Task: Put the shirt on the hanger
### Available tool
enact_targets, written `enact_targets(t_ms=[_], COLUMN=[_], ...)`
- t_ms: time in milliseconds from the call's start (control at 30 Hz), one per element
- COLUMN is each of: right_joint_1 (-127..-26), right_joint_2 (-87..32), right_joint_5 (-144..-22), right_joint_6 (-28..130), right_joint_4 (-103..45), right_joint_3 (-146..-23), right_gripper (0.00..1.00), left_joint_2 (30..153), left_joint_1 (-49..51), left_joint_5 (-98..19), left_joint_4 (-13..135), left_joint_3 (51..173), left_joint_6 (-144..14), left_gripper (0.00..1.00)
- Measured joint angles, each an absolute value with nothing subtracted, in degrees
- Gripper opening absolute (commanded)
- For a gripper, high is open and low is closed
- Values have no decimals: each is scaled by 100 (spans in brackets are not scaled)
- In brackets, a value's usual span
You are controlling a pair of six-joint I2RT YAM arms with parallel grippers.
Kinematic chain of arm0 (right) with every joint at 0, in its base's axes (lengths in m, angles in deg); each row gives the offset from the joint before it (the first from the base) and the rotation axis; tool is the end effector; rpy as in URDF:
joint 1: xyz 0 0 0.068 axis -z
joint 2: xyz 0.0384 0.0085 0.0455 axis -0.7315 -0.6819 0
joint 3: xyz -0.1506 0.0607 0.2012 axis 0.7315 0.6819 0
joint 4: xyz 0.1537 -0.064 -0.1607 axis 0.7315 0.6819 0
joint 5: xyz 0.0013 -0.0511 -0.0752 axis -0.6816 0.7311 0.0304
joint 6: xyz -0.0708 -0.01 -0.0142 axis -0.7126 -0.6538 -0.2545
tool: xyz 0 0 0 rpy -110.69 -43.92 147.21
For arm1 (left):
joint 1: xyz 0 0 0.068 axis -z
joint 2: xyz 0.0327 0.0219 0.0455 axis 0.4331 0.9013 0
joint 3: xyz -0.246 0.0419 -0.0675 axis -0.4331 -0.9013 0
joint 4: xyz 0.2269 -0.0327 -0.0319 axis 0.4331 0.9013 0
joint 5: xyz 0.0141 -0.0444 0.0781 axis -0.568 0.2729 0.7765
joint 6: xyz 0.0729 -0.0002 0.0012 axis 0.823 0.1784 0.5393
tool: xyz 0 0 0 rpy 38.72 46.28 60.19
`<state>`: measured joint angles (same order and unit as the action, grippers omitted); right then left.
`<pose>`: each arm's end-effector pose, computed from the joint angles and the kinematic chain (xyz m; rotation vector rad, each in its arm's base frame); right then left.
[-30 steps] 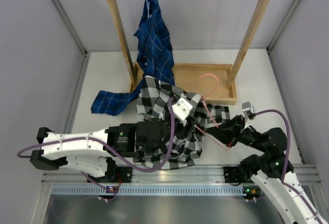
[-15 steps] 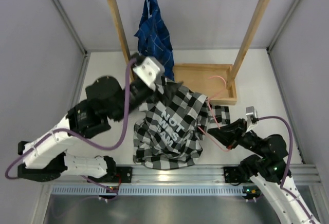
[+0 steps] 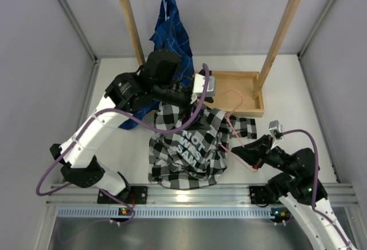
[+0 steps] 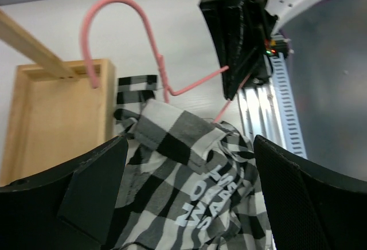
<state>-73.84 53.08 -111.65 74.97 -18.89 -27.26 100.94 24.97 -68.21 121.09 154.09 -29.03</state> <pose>0.0519 0.0666 0.2553 -0.5076 1.5174 1.2564 0.1387 -0.2265 0.4586 1.5790 1.3809 -0.9455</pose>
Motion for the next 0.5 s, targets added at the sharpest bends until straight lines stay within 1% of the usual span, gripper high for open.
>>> enact_targets(t_ms=[133, 233, 400, 500], right_joint_1=[-7384, -7384, -7384, -7384], right_joint_2=[5310, 5310, 5310, 5310], right_joint_5=[-11259, -11349, -11546, -11683], right_joint_6=[7348, 7256, 7149, 7118], right_joint_4=[-1731, -1670, -1609, -1596], right_joint_3=[-2881, -2977, -3053, -3099], right_gripper=[0, 0, 0, 0], left_joint_2=[10271, 10308, 10489, 10592], left_joint_1=[2503, 2503, 2499, 2499], left_joint_5=[-7328, -7374, -7321, -7284], left_joint_4=[12501, 12586, 12715, 12746], left_joint_3=[15402, 15273, 15243, 15243], left_joint_6=[-2766, -2691, -2661, -2674], left_gripper=[93, 89, 86, 78])
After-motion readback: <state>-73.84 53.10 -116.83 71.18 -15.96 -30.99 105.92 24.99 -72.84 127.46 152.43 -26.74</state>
